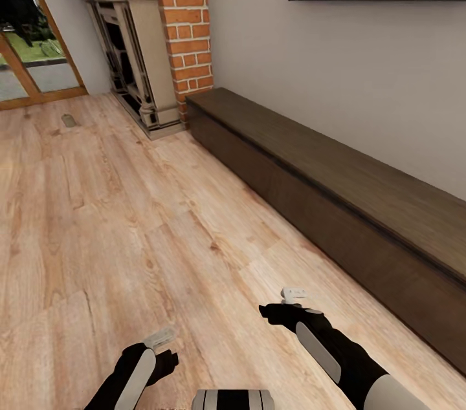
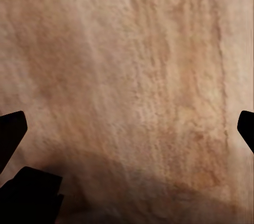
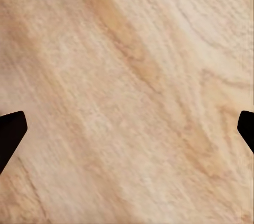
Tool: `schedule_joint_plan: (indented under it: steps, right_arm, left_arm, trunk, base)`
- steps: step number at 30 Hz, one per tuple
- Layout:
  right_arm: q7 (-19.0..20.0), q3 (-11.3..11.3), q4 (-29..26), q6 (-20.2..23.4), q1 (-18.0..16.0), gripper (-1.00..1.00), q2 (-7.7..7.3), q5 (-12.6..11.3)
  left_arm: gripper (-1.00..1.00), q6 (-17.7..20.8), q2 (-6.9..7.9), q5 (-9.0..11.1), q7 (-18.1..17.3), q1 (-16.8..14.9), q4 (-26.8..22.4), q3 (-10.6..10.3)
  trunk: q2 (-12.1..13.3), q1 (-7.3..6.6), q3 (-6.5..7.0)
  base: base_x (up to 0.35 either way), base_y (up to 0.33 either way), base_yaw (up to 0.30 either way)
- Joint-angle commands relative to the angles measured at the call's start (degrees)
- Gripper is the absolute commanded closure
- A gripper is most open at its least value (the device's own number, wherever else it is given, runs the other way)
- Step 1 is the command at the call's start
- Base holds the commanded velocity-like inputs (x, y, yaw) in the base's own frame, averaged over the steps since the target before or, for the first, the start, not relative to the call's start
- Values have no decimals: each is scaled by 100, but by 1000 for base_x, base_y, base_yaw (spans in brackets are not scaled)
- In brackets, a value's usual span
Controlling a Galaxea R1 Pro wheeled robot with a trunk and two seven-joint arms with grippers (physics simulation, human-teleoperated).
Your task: Place each of the two pumpkins and all three candles from the living room inside a cabinet in the living room (use any cabinet), then make sure every cabinet is closed, and position the cauldron so it is next to a table in the living room.
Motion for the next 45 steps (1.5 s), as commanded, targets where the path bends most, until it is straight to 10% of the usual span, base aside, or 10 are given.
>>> schedule_joint_plan:
  steps: [1, 45]
  right_arm:
    - [-57, 26, -14, 7, -4, -100, -8, -60]
    - [-62, 27, -14, 1, 1, -100, -2, -60]
  left_arm:
    - [-100, 6, 1, 59, 58, -4, -6, -10]
    - [-100, 5, 1, 59, 56, -3, -6, -12]
  trunk:
    - [-2, -1, -11]
    - [-2, -1, -280]
  base:
    - [0, 0, 236]
    - [0, 0, 236]
